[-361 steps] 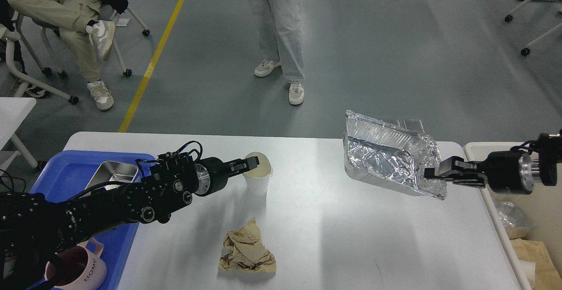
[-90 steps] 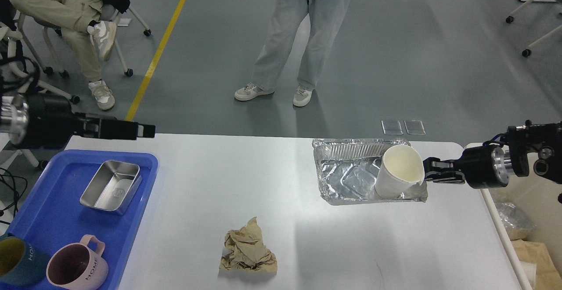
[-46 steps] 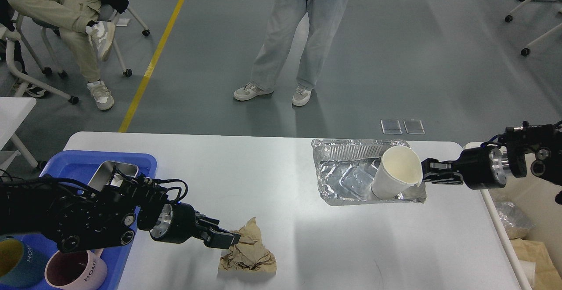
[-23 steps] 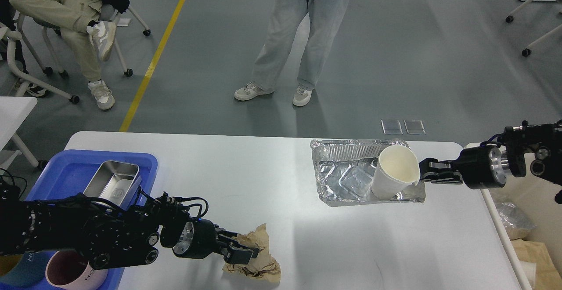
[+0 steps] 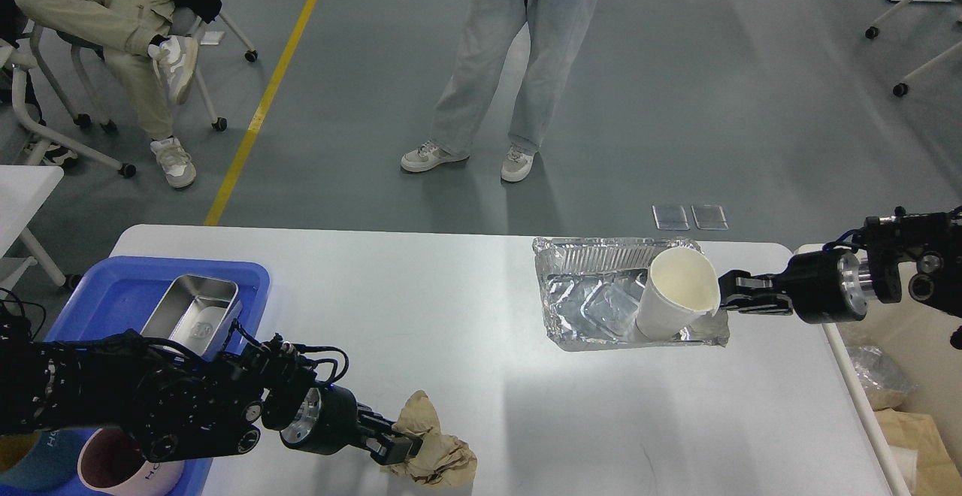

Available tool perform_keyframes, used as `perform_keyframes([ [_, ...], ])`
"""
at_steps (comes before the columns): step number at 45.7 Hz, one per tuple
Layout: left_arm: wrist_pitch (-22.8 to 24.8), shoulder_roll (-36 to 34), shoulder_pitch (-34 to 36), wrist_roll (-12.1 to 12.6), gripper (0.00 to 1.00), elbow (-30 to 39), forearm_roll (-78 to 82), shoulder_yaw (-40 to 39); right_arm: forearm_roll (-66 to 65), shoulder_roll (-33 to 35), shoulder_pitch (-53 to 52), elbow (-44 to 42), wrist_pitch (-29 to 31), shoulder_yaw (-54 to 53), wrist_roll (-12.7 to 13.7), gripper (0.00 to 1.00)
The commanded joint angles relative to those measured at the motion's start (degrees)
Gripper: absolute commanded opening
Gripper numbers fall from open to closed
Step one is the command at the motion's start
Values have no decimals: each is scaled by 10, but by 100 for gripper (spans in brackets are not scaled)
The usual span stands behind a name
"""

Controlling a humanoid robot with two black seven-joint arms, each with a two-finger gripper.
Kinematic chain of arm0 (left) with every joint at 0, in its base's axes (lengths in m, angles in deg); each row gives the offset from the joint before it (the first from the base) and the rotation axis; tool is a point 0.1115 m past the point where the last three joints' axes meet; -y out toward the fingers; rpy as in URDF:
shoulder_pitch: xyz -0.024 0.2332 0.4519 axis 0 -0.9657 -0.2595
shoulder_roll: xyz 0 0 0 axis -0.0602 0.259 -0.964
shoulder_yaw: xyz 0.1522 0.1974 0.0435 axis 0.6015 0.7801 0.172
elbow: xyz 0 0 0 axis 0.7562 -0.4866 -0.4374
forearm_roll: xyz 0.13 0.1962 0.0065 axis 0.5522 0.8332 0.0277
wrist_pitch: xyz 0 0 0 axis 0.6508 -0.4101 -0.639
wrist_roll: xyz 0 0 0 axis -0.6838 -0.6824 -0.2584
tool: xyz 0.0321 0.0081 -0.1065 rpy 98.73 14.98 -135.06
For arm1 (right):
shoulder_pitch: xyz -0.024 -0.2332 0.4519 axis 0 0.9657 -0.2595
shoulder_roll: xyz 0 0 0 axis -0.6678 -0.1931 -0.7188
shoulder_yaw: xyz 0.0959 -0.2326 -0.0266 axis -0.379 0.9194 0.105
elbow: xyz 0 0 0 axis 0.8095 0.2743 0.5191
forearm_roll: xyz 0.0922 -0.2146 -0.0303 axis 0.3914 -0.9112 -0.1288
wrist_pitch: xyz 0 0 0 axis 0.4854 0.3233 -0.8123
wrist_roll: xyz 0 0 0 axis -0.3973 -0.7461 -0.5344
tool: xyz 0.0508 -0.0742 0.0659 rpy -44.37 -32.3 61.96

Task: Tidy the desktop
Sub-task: 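Lower the left gripper to the crumpled paper towel and grasp it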

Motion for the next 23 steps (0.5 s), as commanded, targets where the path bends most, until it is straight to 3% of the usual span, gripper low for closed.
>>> perform_keyframes([
  [1, 3, -1, 1, -1, 0, 2, 9, 1, 0, 0, 0, 0, 0, 0, 1, 0],
  [17, 4, -7, 29, -3, 0, 11, 11, 0, 0, 0, 0, 0, 0, 0, 0, 0],
  [23, 7, -50, 74, -22, 0, 53, 11, -3, 0, 0, 0, 0, 0, 0, 0, 0],
])
